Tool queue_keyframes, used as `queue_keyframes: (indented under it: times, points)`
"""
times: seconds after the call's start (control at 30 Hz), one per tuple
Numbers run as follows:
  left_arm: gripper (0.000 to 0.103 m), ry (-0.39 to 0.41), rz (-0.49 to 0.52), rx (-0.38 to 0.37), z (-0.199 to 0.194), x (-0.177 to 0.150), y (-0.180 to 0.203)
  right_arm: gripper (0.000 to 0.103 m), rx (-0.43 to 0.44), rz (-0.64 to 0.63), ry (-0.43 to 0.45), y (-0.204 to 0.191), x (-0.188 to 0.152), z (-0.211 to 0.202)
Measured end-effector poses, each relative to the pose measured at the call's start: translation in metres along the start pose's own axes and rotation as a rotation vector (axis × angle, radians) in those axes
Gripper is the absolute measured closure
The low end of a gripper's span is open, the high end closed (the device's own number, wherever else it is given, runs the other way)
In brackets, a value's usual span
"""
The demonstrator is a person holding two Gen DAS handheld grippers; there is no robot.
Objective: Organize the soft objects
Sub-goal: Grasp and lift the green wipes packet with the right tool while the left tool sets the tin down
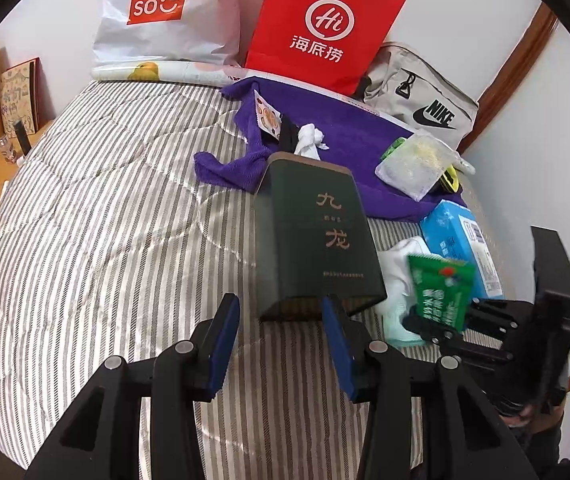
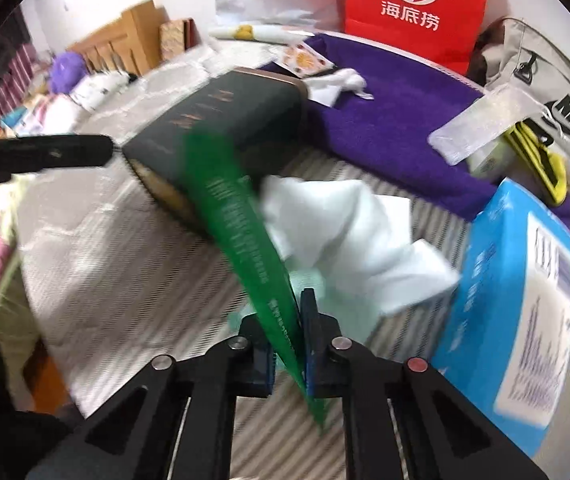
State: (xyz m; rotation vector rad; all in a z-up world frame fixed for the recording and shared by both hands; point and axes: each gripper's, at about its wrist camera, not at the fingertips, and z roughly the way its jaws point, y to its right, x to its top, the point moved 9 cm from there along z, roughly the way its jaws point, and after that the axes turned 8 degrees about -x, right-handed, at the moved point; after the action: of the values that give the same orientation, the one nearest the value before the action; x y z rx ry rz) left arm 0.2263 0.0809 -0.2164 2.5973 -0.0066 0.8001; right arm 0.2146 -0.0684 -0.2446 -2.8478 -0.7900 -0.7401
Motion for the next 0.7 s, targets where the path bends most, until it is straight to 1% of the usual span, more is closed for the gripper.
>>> queue_keyframes:
  times: [0.17,0.3,0.37,0.47,0.57,0.7]
  points:
    - [0.062,-0.01,-0.003,0.011,-0.004,-0.01,0.002,0.096,0.056,0.024,-0.001,-0.018,-0.014,-0.012]
    - [0.062,-0.014,0.004,0.014,-0.006,-0.017,0.007,0.096,0.045,0.052,0.008,-0.017,-0.022,-0.016]
    - [0.062,-0.02,0.011,0.014,-0.006,-0.021,0.011,0.096,0.046,0.085,0.03,-0.012,-0.022,-0.021]
    - [0.062,-0.026,0.033,0.018,-0.004,-0.027,0.017,0.096,0.064,0.119,0.097,-0.007,-0.02,-0.04]
    - [0.062,-0.036,0.049,0.006,-0.001,-0.032,0.024,0.096,0.051,0.138,0.149,-0.003,-0.021,-0.055]
    - [0.062,-0.061,0.09,-0.016,0.008,-0.043,0.041,0.096,0.041,0.165,0.159,0.005,-0.036,-0.066]
